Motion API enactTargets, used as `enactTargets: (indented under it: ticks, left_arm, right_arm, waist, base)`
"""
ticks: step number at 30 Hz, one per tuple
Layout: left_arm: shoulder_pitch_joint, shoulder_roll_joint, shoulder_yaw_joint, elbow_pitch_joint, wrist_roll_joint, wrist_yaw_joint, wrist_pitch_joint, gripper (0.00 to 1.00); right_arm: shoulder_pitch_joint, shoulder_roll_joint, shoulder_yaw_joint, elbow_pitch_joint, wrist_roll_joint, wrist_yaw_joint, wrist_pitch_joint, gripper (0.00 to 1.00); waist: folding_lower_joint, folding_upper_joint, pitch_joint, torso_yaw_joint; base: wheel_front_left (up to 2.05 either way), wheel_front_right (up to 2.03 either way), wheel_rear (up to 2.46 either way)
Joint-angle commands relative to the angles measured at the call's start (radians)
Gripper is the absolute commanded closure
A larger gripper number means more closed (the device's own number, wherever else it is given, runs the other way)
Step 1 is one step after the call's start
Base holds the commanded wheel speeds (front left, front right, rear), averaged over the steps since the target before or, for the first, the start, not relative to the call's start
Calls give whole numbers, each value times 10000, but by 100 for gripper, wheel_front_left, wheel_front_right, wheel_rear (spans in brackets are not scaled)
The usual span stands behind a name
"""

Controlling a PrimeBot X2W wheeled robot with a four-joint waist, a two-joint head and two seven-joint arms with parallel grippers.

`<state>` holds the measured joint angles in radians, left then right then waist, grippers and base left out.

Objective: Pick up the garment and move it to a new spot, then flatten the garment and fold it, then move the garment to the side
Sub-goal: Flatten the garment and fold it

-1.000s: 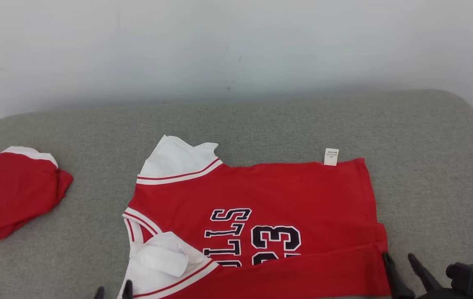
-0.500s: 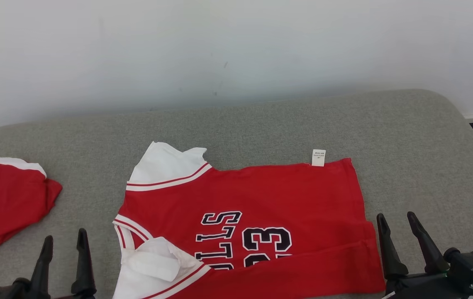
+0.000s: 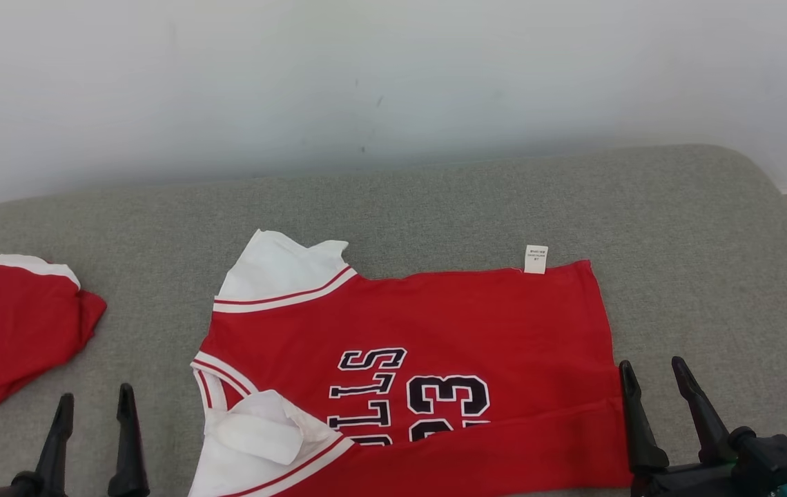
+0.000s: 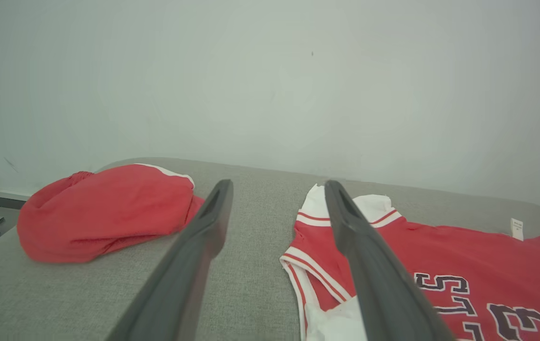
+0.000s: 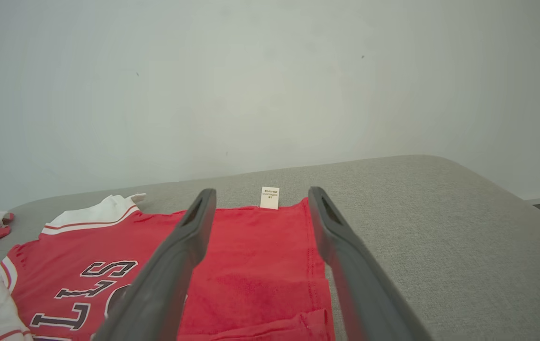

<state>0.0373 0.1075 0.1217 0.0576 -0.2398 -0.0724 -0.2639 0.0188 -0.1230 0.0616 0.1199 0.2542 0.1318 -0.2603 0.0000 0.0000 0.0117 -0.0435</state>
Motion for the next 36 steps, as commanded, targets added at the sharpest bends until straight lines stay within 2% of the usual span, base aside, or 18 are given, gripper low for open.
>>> enactTargets:
  ticks: [1,10,14,19,24,25,28,33,36]
  left_arm:
    - [178,-93,159,15,24,-157,-4,0]
    - [128,-318,324,432,257,-490,-4,0]
    - [-590,36,100,689,251,-551,-4,0]
    - [-2293,846,-640,1300,-114,-567,104,0]
    - [-4552,1891,-1832,2028,-1186,-565,897,0]
    - [-4552,1891,-1832,2028,-1186,-565,897,0]
    - [-5892,2595,-2634,2439,-1474,-565,1405,0]
    - [-7891,3227,-3845,3474,-2150,-565,2142,0]
    - [-8885,3410,-4598,4174,-2502,-567,2430,0]
  right_arm:
    - [104,42,-19,-3,-98,-24,-59,0]
    - [84,125,-72,152,-297,-24,-59,0]
    - [-641,-110,-99,587,-153,-24,-26,0]
    - [-2081,-554,-164,1253,78,-24,709,0]
    - [-3654,-1002,-163,2036,410,-24,1786,0]
    - [-3654,-1002,-163,2036,410,-24,1786,0]
    - [-4537,-1212,-55,2506,523,-24,2303,0]
    - [-5949,-1355,256,3317,766,-24,2831,0]
    - [-6715,-1335,532,3849,892,-24,3004,0]
  waist:
    - [0,0,-5,17]
    - [0,0,98,71]
    - [0,0,325,-23]
    - [0,0,873,-166]
    - [0,0,1638,-355]
    - [0,0,1638,-355]
    - [0,0,2201,-471]
    - [0,0,3105,-660]
    - [0,0,3554,-772]
  base:
    - [0,0,0]
    - [0,0,0]
    - [0,0,0]
    - [0,0,0]
    - [0,0,0]
    - [0,0,0]
    - [0,0,0]
    - [0,0,0]
    - [0,0,0]
